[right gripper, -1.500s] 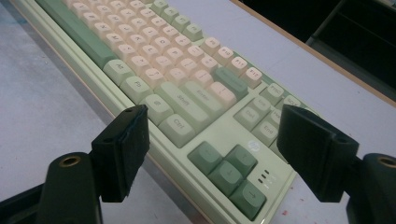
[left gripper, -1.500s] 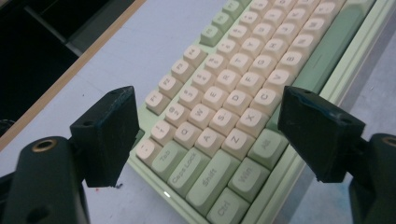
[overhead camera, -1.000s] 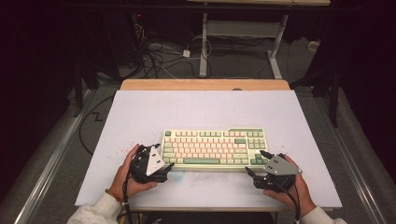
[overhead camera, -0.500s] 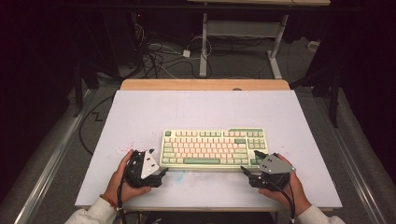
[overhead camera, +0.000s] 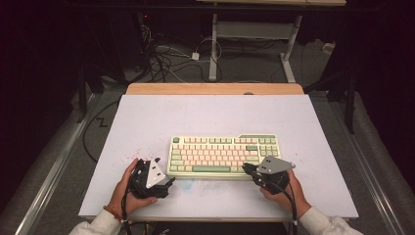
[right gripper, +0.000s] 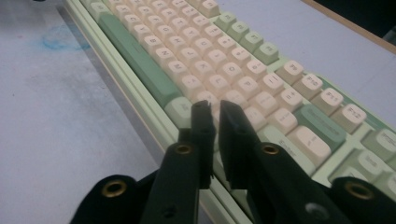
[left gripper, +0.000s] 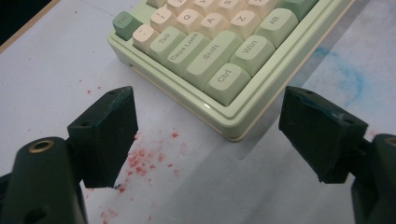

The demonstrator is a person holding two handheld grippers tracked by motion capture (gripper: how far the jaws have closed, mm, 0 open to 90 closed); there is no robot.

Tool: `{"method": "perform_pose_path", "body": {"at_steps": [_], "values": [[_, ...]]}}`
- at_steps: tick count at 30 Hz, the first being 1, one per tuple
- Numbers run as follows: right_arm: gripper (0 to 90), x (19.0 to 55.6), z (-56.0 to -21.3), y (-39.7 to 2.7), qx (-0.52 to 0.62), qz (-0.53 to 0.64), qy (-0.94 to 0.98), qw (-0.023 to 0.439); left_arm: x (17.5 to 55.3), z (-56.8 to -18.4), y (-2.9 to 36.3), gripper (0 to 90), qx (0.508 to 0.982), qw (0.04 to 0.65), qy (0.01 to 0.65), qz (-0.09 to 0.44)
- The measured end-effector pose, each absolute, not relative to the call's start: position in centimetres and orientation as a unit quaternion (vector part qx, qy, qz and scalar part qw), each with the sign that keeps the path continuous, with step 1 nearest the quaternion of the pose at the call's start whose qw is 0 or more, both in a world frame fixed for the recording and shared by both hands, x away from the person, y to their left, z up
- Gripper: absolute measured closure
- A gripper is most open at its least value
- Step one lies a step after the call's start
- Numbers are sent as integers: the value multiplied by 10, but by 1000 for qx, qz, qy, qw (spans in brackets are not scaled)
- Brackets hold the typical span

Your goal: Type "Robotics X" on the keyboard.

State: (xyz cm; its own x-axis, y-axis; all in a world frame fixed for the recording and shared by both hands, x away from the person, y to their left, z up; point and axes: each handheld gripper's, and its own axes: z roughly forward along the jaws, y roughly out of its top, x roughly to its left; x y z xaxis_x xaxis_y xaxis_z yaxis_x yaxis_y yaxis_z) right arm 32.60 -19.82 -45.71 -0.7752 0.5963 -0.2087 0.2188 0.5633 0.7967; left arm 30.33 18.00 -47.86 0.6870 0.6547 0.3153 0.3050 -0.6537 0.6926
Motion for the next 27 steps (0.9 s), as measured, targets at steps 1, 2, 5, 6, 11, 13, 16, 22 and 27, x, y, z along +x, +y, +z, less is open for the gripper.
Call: {"method": "perform_pose_path", "body": {"at_steps": [1,2,5,6,11,13,16,22,27], "values": [[877,327,-457,-195,236,399,855,234,303,-479,180,184,866,310,276,280],[882,329,-457,-192,236,400,855,233,304,-479,180,184,867,309,276,278],[900,336,-456,-185,231,400,857,228,304,-479,180,184,867,313,276,274],[900,339,-456,-182,231,398,859,226,304,-479,180,185,867,313,276,274],[900,352,-456,-173,233,393,862,221,304,-479,180,184,868,310,275,272],[900,357,-457,-169,235,390,863,219,304,-480,180,184,867,314,277,270],[900,362,-457,-164,233,385,866,216,305,-480,180,185,868,314,277,268],[900,370,-458,-153,225,381,871,214,305,-480,179,185,869,314,274,268],[900,376,-457,-146,224,377,872,217,305,-481,179,184,870,312,273,267]]}}
